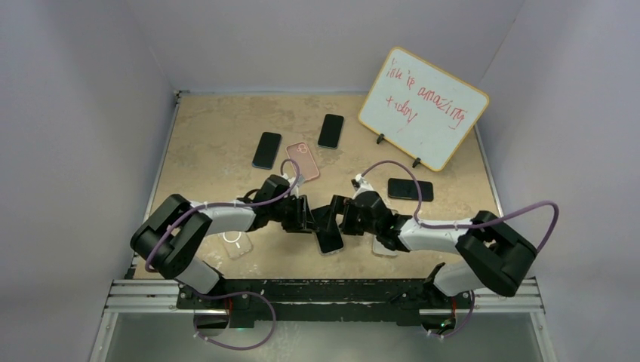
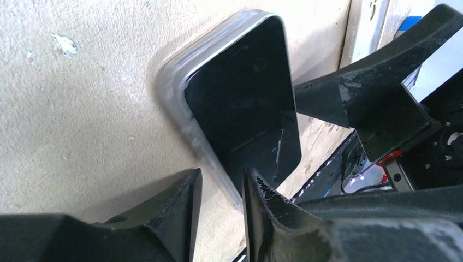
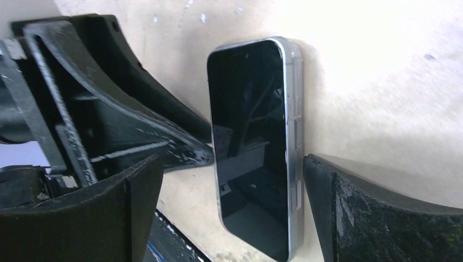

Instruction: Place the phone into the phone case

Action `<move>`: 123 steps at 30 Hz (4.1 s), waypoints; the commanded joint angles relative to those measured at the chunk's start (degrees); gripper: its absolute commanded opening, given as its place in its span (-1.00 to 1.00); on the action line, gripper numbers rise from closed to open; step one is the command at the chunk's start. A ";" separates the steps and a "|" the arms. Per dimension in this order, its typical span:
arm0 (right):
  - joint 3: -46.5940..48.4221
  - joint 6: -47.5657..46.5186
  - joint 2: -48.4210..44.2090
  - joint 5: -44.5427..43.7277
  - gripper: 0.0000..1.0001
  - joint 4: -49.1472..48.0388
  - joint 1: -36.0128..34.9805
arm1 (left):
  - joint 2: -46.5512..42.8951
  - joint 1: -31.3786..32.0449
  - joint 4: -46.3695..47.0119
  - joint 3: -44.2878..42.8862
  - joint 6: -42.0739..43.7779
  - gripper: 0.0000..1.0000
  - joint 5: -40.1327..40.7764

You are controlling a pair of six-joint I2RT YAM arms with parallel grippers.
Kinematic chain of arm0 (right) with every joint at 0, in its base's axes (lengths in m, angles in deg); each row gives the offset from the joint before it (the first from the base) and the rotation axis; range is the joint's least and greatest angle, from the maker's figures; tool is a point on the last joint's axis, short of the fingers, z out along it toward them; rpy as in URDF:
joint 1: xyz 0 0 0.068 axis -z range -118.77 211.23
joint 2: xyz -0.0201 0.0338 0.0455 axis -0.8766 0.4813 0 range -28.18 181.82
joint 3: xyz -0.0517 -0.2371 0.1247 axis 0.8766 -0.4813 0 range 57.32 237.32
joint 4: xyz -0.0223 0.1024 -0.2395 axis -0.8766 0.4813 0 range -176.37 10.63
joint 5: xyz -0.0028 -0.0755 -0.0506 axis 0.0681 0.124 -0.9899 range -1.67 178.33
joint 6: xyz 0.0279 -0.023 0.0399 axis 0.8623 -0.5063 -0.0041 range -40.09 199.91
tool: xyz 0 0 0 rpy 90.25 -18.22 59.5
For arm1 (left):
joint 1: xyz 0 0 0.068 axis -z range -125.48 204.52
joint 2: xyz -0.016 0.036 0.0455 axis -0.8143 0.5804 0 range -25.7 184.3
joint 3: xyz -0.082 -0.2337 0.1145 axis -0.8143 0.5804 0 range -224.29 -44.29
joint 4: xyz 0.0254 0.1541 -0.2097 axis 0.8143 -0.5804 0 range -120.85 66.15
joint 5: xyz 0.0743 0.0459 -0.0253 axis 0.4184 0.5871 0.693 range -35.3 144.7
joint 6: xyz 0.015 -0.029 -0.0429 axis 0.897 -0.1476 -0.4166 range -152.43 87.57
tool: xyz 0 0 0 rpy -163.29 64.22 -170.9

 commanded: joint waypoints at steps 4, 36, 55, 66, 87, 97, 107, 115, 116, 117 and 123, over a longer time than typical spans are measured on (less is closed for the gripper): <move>0.74 1.41 7.52 6.97 0.98 -10.19 0.30 | 1.32 -0.28 3.06 0.37 0.80 -0.52 -0.50; -8.06 9.72 6.20 19.66 0.86 -40.94 1.76 | 0.04 -2.37 1.29 3.41 4.76 -0.55 -1.11; -9.50 10.23 7.75 21.81 0.74 -47.66 1.76 | -1.62 -2.38 1.84 5.20 3.73 -0.58 -2.13; -7.71 9.71 11.19 22.50 0.71 -45.72 1.76 | -3.07 -2.38 0.93 5.97 3.92 -0.56 -1.24; -6.66 11.07 12.82 20.51 -0.62 -40.58 1.76 | -3.08 -2.37 -1.29 4.62 5.24 -0.57 -0.03; -3.03 6.06 10.21 17.63 -0.09 -27.88 1.76 | -2.92 -2.37 -0.64 4.78 4.62 -0.55 -0.21; -0.16 2.02 7.77 13.72 -0.70 -17.26 1.67 | -3.01 -2.38 -0.76 4.68 4.58 -0.54 -0.23; -0.28 -0.16 2.66 11.42 -1.00 -11.61 1.72 | -8.32 -2.45 -5.27 2.54 4.02 -0.30 -0.25; -0.54 0.14 1.38 11.30 -1.00 -10.69 1.69 | -9.63 -2.69 -6.81 1.96 4.05 -0.19 -0.14; -0.80 0.57 -0.31 10.73 -1.00 -9.94 1.68 | -11.12 -3.02 -8.75 1.22 4.05 -0.09 -0.38; -3.38 3.16 -12.98 7.40 -1.00 -12.58 1.70 | -21.88 -6.88 -6.20 1.24 0.94 0.34 -7.71</move>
